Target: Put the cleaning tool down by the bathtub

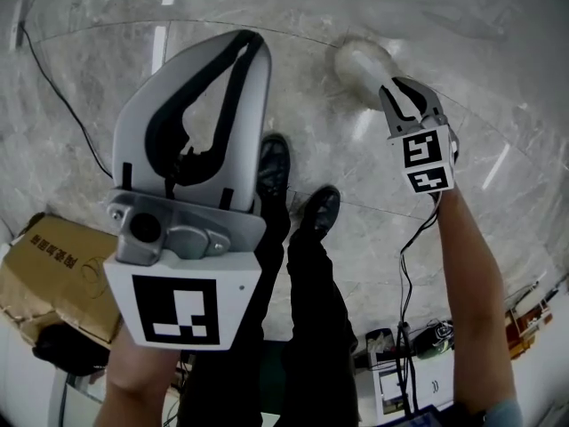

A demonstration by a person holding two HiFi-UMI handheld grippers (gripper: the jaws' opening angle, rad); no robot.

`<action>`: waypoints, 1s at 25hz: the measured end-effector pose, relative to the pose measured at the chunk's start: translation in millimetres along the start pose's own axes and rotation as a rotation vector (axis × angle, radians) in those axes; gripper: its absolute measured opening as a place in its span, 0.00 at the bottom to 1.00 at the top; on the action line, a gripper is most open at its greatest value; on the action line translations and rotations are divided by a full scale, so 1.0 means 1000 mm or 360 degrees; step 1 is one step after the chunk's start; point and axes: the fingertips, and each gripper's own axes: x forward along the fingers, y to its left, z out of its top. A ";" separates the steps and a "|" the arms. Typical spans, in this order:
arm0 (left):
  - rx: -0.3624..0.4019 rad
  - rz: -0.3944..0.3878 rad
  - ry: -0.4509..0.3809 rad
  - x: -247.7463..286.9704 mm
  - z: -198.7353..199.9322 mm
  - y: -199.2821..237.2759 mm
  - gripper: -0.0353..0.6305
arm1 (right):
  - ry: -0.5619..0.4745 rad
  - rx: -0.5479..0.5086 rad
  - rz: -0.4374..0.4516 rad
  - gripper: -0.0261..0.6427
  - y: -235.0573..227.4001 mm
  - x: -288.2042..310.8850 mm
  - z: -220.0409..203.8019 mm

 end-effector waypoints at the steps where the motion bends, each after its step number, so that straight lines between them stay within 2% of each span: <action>1: -0.0001 -0.0005 -0.0002 -0.002 0.004 -0.001 0.08 | -0.0018 -0.0007 0.0000 0.19 0.001 -0.006 0.006; 7: -0.0004 0.0014 -0.0046 -0.018 0.050 -0.003 0.08 | -0.0222 0.0037 -0.0108 0.14 -0.004 -0.065 0.067; 13: -0.0019 0.0050 -0.0119 -0.038 0.131 -0.001 0.08 | -0.0482 0.0123 -0.0195 0.08 -0.005 -0.167 0.151; 16: 0.0002 0.0062 -0.0155 -0.050 0.176 0.003 0.08 | -0.0682 0.0089 -0.0251 0.06 -0.010 -0.222 0.197; 20: -0.0004 0.0093 -0.0200 -0.067 0.236 0.006 0.08 | -0.0950 0.0284 -0.0300 0.06 -0.014 -0.305 0.251; 22: -0.0016 0.0106 -0.0213 -0.076 0.262 0.005 0.08 | -0.1028 0.0395 -0.0316 0.06 -0.017 -0.344 0.271; 25: -0.0033 0.0110 -0.0224 -0.084 0.293 0.002 0.08 | -0.1103 0.0444 -0.0360 0.06 -0.025 -0.401 0.298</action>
